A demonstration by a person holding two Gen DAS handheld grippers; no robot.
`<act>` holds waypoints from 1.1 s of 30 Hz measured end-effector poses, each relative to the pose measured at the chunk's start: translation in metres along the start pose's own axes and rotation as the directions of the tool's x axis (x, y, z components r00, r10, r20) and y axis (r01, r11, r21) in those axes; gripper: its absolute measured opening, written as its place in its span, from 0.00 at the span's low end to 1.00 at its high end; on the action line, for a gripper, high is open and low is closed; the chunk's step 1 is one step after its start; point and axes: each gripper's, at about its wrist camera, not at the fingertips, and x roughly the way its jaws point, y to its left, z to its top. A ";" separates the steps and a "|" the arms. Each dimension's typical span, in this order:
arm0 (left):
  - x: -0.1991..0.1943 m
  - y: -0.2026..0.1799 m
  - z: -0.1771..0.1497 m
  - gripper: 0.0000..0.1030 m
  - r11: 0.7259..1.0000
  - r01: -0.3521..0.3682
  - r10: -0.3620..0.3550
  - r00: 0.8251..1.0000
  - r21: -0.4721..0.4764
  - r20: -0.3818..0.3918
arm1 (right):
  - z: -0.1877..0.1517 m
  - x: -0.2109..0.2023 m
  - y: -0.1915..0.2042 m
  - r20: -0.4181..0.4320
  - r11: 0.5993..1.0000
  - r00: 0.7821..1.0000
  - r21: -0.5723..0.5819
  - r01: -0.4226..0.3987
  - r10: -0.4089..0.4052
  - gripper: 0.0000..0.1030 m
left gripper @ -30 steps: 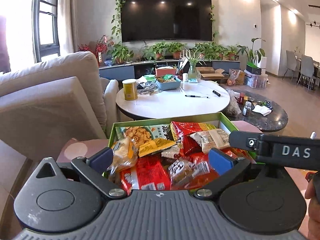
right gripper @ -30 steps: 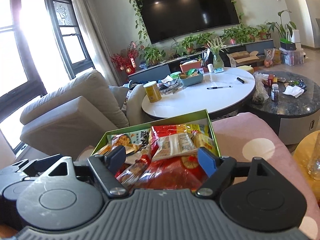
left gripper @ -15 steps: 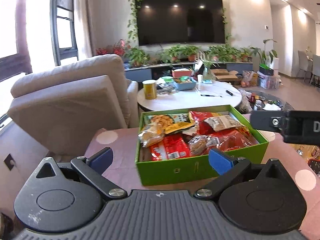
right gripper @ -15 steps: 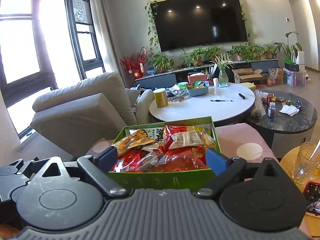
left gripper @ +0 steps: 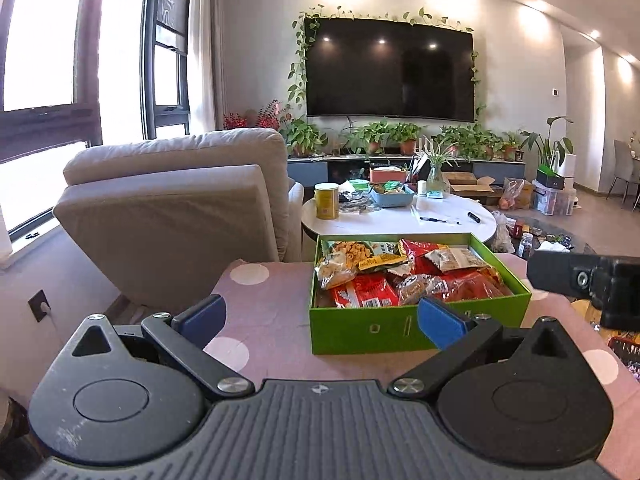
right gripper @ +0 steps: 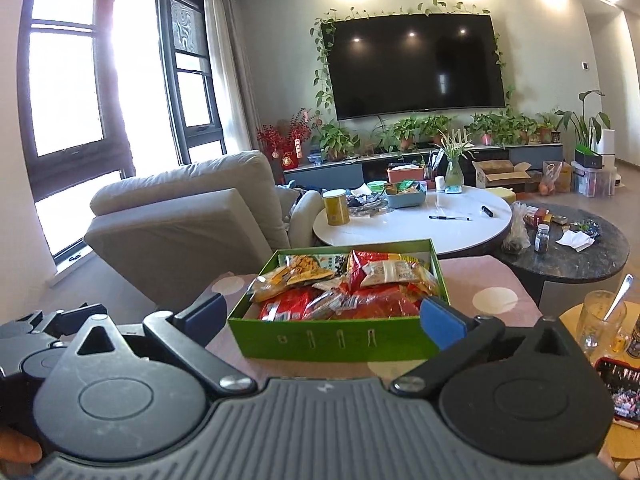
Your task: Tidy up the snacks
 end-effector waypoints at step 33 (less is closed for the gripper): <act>-0.038 0.000 -0.024 1.00 0.999 0.028 -0.027 0.999 -0.034 0.030 | -0.033 -0.026 -0.004 0.005 0.998 0.999 0.033 0.051 -0.051 0.77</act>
